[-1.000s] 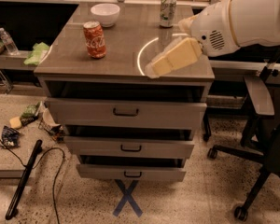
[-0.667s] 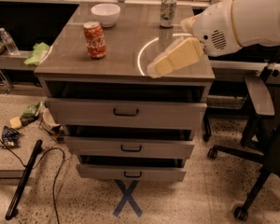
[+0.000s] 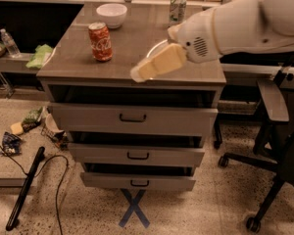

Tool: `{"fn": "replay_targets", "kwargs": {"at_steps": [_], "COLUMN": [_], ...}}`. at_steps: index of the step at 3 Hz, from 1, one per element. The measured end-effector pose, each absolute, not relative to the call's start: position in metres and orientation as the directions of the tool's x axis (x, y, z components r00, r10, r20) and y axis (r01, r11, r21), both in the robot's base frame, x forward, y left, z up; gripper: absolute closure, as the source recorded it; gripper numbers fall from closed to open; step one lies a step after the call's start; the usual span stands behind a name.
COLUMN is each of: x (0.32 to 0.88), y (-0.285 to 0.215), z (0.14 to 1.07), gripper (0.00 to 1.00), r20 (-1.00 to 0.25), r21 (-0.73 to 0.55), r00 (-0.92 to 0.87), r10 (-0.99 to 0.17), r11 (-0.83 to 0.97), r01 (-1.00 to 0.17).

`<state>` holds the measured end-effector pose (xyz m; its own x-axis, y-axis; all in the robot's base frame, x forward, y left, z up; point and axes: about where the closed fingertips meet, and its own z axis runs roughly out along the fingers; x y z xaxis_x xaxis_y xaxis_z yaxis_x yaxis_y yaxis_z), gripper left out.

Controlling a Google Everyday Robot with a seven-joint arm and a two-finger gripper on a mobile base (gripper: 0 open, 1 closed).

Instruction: Move coke can near 7up can

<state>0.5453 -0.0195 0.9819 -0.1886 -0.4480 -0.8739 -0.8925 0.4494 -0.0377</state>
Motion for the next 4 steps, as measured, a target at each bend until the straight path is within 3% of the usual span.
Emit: {"fn": "replay_targets", "kwargs": {"at_steps": [3, 4], "x": [0.677, 0.68], "y": [0.074, 0.077], "z": [0.934, 0.932], "gripper": [0.0, 0.0], "r20": [-0.942, -0.941], "r21": [-0.031, -0.035], "r00": [-0.157, -0.153], "r10": [-0.298, -0.303], "r11": [0.539, 0.535], "r01": [-0.842, -0.844]}}
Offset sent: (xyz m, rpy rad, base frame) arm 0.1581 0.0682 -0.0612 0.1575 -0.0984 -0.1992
